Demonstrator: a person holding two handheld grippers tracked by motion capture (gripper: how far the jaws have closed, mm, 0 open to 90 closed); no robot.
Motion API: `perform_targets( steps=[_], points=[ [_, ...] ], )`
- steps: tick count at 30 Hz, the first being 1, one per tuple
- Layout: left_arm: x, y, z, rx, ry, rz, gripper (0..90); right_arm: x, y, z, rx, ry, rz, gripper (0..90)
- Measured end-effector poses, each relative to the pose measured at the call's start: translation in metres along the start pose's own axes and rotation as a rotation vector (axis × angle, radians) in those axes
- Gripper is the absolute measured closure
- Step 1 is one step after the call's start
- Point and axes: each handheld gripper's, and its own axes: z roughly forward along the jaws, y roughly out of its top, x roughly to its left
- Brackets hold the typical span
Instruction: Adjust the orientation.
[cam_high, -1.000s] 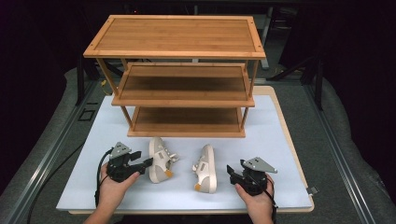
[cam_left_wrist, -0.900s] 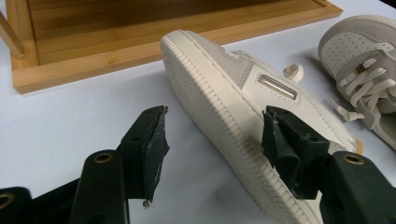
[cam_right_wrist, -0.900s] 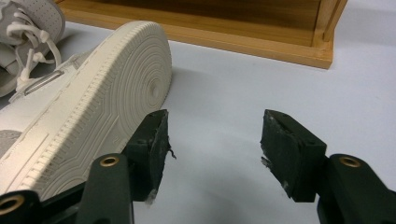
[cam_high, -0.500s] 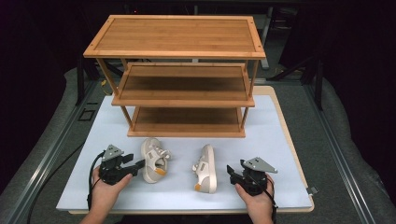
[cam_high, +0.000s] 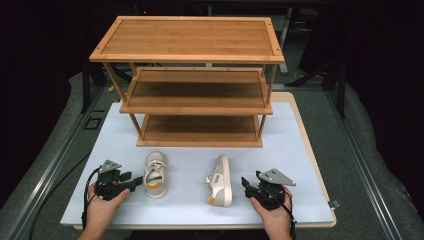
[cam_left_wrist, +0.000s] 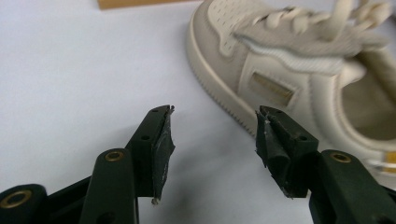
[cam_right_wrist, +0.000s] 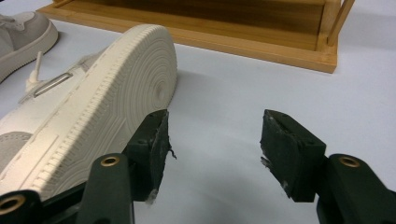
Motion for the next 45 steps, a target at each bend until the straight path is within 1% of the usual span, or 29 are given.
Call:
perform_targets(
  steps=[1,3,4,5,7,9,12,14,15,16,17,18,22,25,29,31,32,34,38,42,45],
  points=[
    [-0.003,0.001,-0.002,-0.017,0.001,0.012,45.2,0.002,0.001,0.0,-0.004,0.008,0.001,41.8],
    [-0.004,0.002,-0.004,-0.026,-0.001,0.016,45.2,0.003,0.002,0.0,-0.005,0.015,-0.001,41.8],
    [-0.006,0.002,-0.005,-0.039,-0.001,0.018,45.2,0.005,0.003,0.0,-0.007,0.016,-0.009,41.8],
    [-0.007,0.004,-0.008,-0.057,0.001,0.027,45.3,0.009,0.005,0.0,-0.014,0.03,-0.01,41.8],
    [-0.008,0.004,-0.009,-0.066,0.0,0.025,45.3,0.014,0.007,-0.001,-0.021,0.044,-0.015,41.8],
    [-0.007,0.004,-0.009,-0.065,0.001,0.029,45.3,0.021,0.009,-0.002,-0.031,0.059,-0.035,41.6],
    [-0.007,0.004,-0.009,-0.066,0.001,0.026,45.3,0.03,0.012,-0.004,-0.045,0.069,-0.066,41.5],
    [-0.007,0.004,-0.009,-0.068,0.0,0.023,45.2,0.033,0.013,-0.004,-0.05,0.073,-0.069,41.4],
    [-0.008,0.004,-0.009,-0.066,0.0,0.028,45.3,0.037,0.014,-0.004,-0.051,0.082,-0.071,41.2],
    [-0.008,0.004,-0.009,-0.069,0.002,0.03,45.2,0.039,0.015,-0.004,-0.053,0.085,-0.081,40.9],
    [-0.008,0.004,-0.009,-0.069,0.002,0.03,45.3,0.039,0.015,-0.004,-0.053,0.085,-0.081,40.9],
    [-0.009,0.004,-0.009,-0.068,0.006,0.04,45.2,0.041,0.016,-0.002,-0.052,0.086,-0.096,40.5],
    [-0.01,0.004,-0.008,-0.067,0.007,0.041,45.3,0.044,0.018,0.003,-0.042,0.091,-0.102,40.0],
    [-0.01,0.005,-0.008,-0.072,-0.004,0.021,45.2,0.046,0.019,0.005,-0.035,0.089,-0.109,39.8],
    [-0.009,0.005,-0.008,-0.073,-0.003,0.022,45.2,0.048,0.018,0.006,-0.028,0.096,-0.117,39.8],
    [-0.01,0.005,-0.008,-0.073,-0.002,0.024,45.2,0.047,0.018,0.007,-0.031,0.099,-0.115,40.2],
    [-0.01,0.005,-0.009,-0.071,0.001,0.033,45.1,0.046,0.018,0.006,-0.029,0.101,-0.109,41.1],
    [-0.01,0.005,-0.009,-0.069,0.003,0.033,45.0,0.045,0.017,0.006,-0.032,0.111,-0.101,42.2],
    [-0.008,0.005,-0.01,-0.074,0.002,0.031,45.0,0.043,0.016,0.005,-0.04,0.108,-0.102,43.4],
    [-0.008,0.005,-0.011,-0.079,0.002,0.029,44.9,0.037,0.015,0.001,-0.036,0.111,-0.071,44.8],
    [-0.007,0.005,-0.011,-0.078,0.0,0.026,44.9,0.032,0.014,-0.001,-0.03,0.11,-0.022,46.3]
  ],
)
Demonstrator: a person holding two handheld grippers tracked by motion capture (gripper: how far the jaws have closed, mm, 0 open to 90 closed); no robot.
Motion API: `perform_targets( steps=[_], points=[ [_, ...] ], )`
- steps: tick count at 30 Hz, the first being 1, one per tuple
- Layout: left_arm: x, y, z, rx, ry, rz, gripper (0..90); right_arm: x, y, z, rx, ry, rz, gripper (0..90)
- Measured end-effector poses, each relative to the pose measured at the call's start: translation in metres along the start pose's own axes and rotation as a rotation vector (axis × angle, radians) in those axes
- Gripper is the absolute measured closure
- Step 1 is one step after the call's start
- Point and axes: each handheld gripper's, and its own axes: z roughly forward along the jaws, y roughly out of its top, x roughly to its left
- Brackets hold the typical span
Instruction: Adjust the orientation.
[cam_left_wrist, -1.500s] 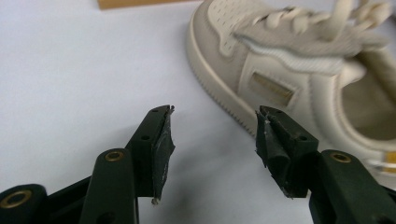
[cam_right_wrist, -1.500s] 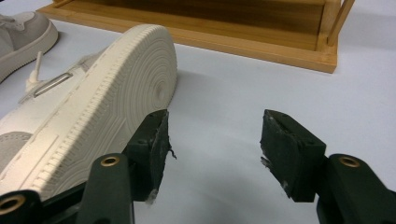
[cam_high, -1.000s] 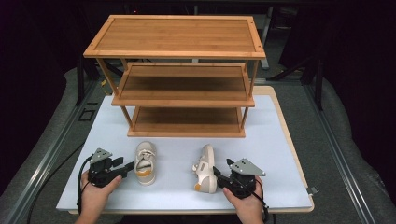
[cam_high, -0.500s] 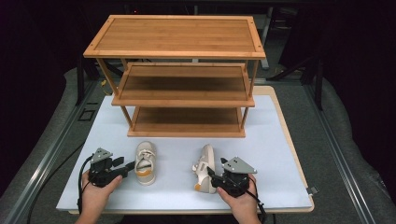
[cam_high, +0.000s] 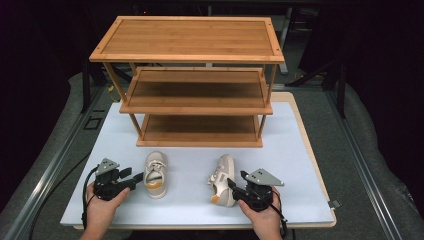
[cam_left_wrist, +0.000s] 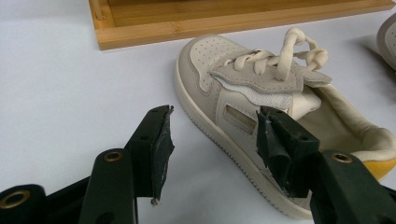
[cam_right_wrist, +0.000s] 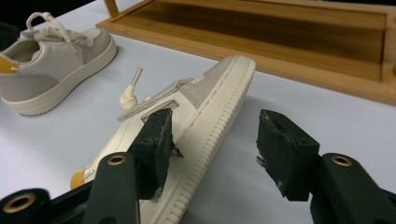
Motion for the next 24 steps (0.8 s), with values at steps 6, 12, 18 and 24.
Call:
perform_targets(
  steps=[6,12,18,24],
  points=[
    [0.0,0.0,0.0,-0.004,-0.003,-0.006,44.8,-0.009,-0.002,-0.007,0.01,-0.022,0.029,48.5],
    [-0.001,0.0,0.0,-0.005,-0.006,-0.009,44.8,-0.02,-0.006,-0.01,0.028,-0.03,0.071,50.4],
    [-0.002,0.0,-0.001,-0.011,-0.016,-0.012,44.8,-0.029,-0.01,-0.011,0.043,-0.027,0.113,51.4],
    [-0.004,0.001,-0.001,-0.018,-0.014,-0.005,45.0,-0.038,-0.015,-0.011,0.088,-0.07,0.125,54.4]
  ],
)
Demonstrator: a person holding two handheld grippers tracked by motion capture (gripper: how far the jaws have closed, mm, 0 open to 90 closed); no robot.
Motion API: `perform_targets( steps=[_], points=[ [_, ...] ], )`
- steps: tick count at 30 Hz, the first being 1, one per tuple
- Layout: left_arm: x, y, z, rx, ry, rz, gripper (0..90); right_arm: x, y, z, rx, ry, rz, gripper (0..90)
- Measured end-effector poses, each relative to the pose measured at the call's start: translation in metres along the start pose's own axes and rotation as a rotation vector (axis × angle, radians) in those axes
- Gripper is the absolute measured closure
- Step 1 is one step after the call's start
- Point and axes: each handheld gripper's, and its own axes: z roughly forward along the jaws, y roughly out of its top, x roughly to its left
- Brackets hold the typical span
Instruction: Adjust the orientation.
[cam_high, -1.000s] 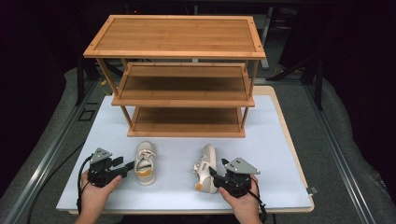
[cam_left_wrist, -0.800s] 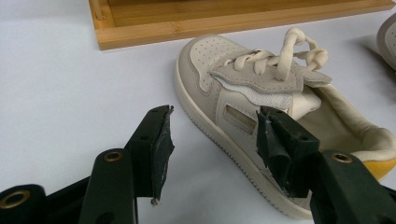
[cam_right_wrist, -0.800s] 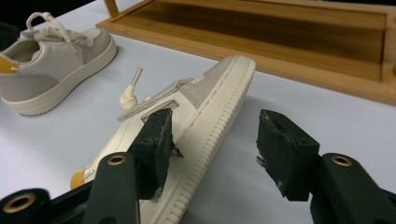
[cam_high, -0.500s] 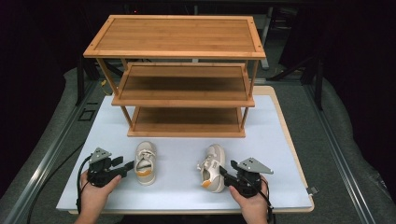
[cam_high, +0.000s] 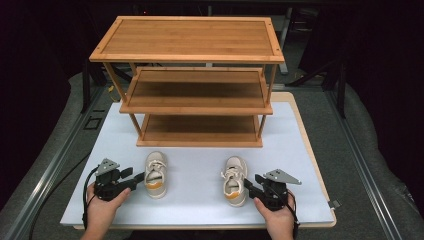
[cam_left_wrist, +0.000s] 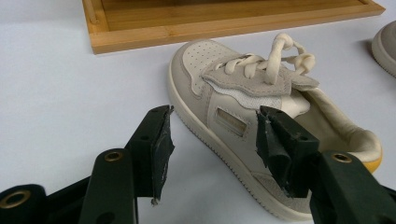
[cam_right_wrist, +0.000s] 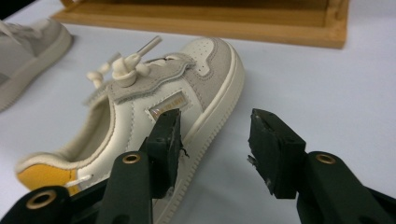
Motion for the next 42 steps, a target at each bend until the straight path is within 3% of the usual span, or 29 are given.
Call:
perform_targets(
  steps=[4,7,9,13,15,20,24,29,33,35,37,42],
  points=[
    [0.0,0.0,-0.001,-0.006,-0.005,-0.008,45.0,-0.007,-0.002,0.003,0.021,-0.007,0.03,55.9],
    [0.0,0.001,-0.004,-0.019,-0.01,-0.014,45.0,-0.011,-0.002,0.003,0.034,-0.045,0.019,54.3],
    [-0.002,0.002,-0.006,-0.03,-0.013,-0.013,45.0,-0.012,-0.001,-0.001,0.017,-0.039,0.029,53.7],
    [-0.005,0.003,-0.008,-0.042,-0.024,-0.011,44.9,-0.006,0.002,-0.009,-0.03,-0.046,0.012,52.5],
    [-0.009,0.003,-0.007,-0.042,-0.039,-0.009,44.4,0.005,0.004,-0.014,-0.058,-0.015,-0.014,51.1],
    [-0.012,0.002,-0.004,-0.026,-0.057,-0.007,44.1,0.017,0.003,-0.006,-0.036,0.009,-0.053,49.9],
    [-0.016,0.001,-0.001,-0.017,-0.067,0.006,43.3,0.019,0.003,-0.001,-0.02,0.016,-0.053,49.9],
    [-0.018,0.001,0.006,-0.014,-0.041,0.005,41.3,0.019,0.002,0.004,-0.014,0.016,-0.039,48.9],
    [-0.02,0.002,0.014,-0.012,0.007,-0.014,39.9,0.021,0.002,0.009,-0.014,0.002,-0.034,51.4],
    [-0.021,0.003,0.017,-0.01,-0.003,-0.012,43.9,0.021,0.002,0.01,-0.018,-0.012,-0.035,52.1],
    [-0.022,0.002,0.02,0.01,0.014,0.004,47.1,0.021,0.002,0.01,-0.011,-0.019,-0.036,53.0],
    [-0.023,0.001,0.026,0.029,0.024,-0.012,54.2,0.02,0.0,0.013,0.002,-0.017,-0.019,52.8]
  ],
)
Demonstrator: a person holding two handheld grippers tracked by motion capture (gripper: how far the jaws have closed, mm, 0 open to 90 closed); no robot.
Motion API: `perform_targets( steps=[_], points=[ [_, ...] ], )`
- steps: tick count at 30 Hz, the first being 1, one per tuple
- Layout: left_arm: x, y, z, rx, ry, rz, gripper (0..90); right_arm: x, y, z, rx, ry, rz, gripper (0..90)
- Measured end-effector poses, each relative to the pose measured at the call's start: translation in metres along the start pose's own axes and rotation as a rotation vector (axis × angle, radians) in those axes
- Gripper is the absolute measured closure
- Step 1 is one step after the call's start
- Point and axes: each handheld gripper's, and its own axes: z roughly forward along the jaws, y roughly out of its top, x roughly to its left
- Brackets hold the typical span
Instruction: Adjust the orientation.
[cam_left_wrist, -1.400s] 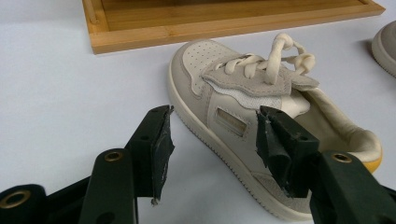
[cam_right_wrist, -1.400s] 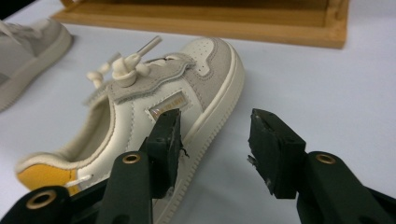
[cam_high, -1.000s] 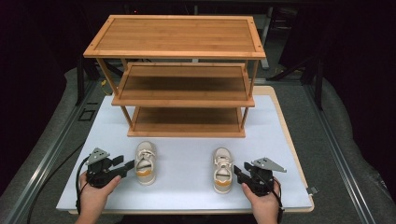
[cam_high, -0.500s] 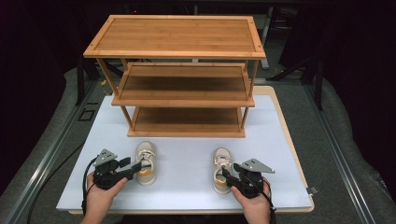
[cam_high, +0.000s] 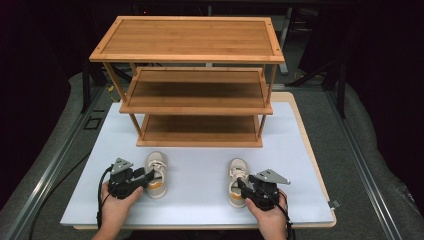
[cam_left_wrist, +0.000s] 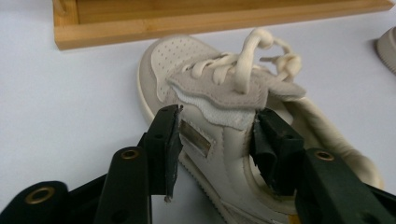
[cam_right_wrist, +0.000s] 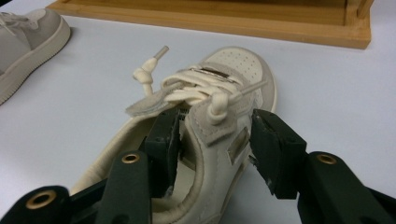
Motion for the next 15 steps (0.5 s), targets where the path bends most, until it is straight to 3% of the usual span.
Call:
perform_targets(
  steps=[6,11,12,15],
  points=[
    [0.0007,0.0013,0.001,0.004,0.0,-0.003,57.6,-0.0007,-0.0002,0.0011,0.003,-0.005,0.019,56.1],
    [0.0,0.0023,0.0012,0.004,0.004,0.005,58.4,-0.0047,0.0003,0.0007,0.004,0.019,0.081,57.0],
    [0.0001,0.0026,0.0014,0.002,0.0,0.002,58.4,-0.0052,0.0002,0.0007,0.005,0.026,0.104,57.3],
    [-0.0035,0.0038,0.0033,0.013,-0.034,0.004,58.6,-0.0026,0.0011,0.0021,0.01,0.027,0.105,57.5]
  ],
)
